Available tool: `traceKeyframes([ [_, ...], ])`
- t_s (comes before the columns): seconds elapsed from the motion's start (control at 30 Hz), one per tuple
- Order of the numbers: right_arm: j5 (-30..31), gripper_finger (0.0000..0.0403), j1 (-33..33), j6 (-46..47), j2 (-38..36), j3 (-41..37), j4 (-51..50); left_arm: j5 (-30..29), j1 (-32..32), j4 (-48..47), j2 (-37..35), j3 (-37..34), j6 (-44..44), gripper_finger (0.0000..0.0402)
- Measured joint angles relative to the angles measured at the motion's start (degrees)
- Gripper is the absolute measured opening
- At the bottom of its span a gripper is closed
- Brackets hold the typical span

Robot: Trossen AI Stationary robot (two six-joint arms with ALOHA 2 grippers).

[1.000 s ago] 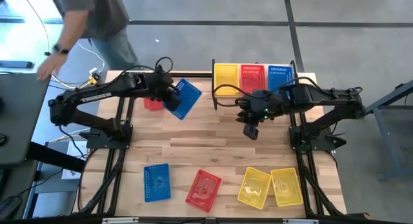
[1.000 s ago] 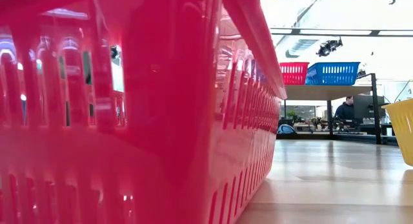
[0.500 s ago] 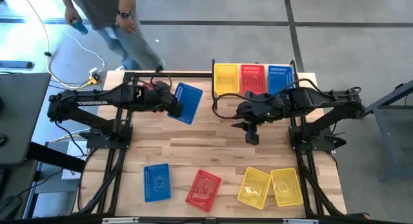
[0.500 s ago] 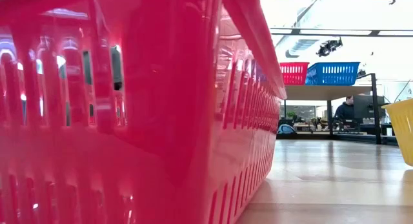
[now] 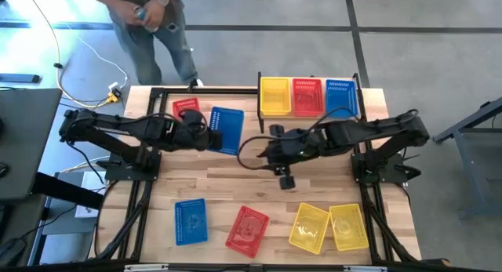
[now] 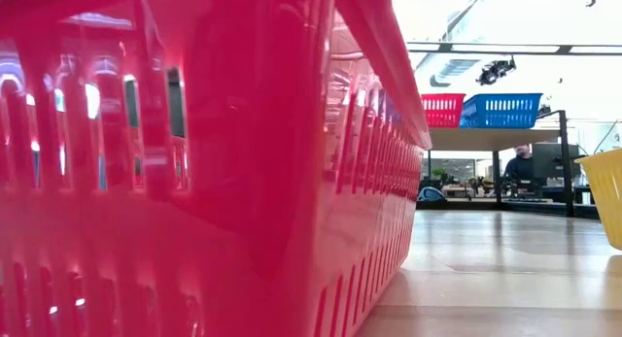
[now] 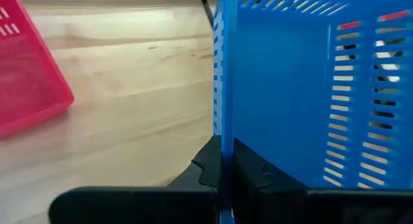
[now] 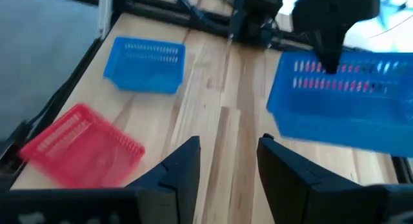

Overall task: Stack baskets on shelf by color
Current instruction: Stack the top blue basket on the blue basket on the shelf

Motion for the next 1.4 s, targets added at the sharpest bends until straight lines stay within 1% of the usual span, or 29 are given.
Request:
traceKeyframes([
  [0.07,0.06,0.0139,-0.01,0.0,1.15,0.0,1.66,-1.2,-1.46,0.01,0.58,0.0,-1.66,0.0001],
  [0.23,-0.79,0.0139,-0.05,-0.7,3.52,0.0,5.03,-1.58,-3.47,-0.53,2.63,-0.01,-4.89,0.0001],
  [0.4,-0.84,0.0139,0.08,-4.94,5.52,0.01,7.19,-1.9,-3.58,-0.47,5.5,-0.07,-6.62,0.0],
  [0.47,-0.84,0.0139,0.08,-6.59,6.41,0.02,7.33,-3.1,-3.19,0.5,6.69,0.02,-6.63,0.0],
  [0.6,-0.36,0.0139,0.05,-10.6,8.5,0.02,8.17,-2.28,-1.56,1.07,9.03,0.0,-5.38,0.0],
  [0.73,1.21,0.0139,0.05,-12.02,11.06,0.02,8.87,-1.13,-0.15,1.26,10.04,0.0,-4.22,0.0],
  [0.93,7.56,0.0139,-0.02,-13.1,14.62,0.02,8.9,0.19,1.09,2.47,10.12,-0.02,-1.29,0.0],
  [1.07,10.59,0.0139,-0.46,-12.52,15.8,0.02,8.79,1.65,1.42,4.48,10.12,-0.02,1.06,0.0],
  [1.2,12.82,0.0139,-1.05,-12.05,16.29,0.02,9.09,3.16,1.37,5.73,10.12,-0.02,1.45,0.0],
  [1.4,9.71,0.0139,-2.04,-9.26,16.81,0.02,9.04,4.43,1.4,7.97,10.12,-0.02,3.35,0.0],
])
